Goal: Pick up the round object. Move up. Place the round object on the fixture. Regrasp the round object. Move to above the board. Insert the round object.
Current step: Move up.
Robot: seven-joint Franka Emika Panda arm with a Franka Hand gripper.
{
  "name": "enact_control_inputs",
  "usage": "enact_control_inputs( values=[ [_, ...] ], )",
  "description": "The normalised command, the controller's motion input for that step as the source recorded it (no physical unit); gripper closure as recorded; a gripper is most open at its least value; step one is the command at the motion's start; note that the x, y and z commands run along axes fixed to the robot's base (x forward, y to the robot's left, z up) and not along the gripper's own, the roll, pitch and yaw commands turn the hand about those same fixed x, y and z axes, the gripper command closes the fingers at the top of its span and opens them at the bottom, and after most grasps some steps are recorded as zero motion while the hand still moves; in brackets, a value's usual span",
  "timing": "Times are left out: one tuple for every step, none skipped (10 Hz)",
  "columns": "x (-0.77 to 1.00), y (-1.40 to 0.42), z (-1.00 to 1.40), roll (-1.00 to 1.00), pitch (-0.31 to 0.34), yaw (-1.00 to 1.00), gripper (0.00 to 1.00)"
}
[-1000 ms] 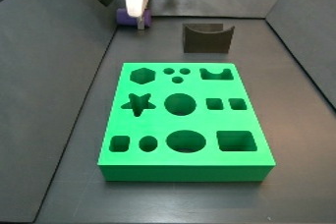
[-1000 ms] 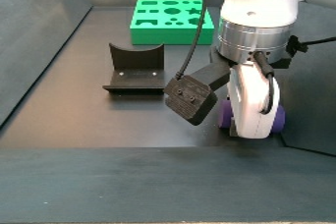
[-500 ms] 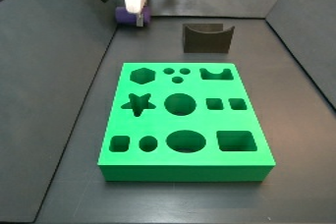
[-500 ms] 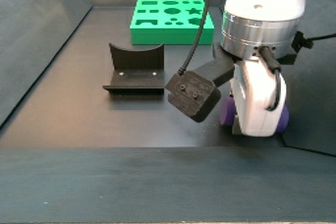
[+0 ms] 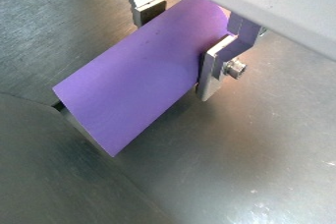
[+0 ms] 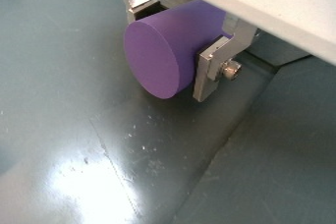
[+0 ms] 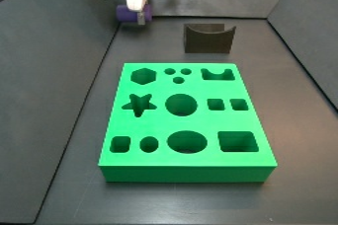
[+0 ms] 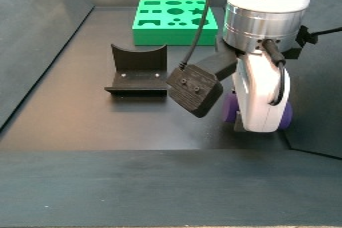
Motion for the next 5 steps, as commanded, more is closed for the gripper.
enact_control_inputs(
  values=[
    [-0.03, -0.04, 0.84, -0.01, 0.002, -0.03, 1.00],
    [-0.06, -0.03, 0.76, 0.00, 0.019, -0.04, 1.00],
    [-0.04, -0.01, 0.62, 0.03, 0.042, -0.04, 1.00],
    [-0.03, -0.01, 0.54, 0.04, 0.061, -0.04, 1.00],
    [-0.02, 0.00, 0.38, 0.06, 0.088, -0.03, 1.00]
  ],
)
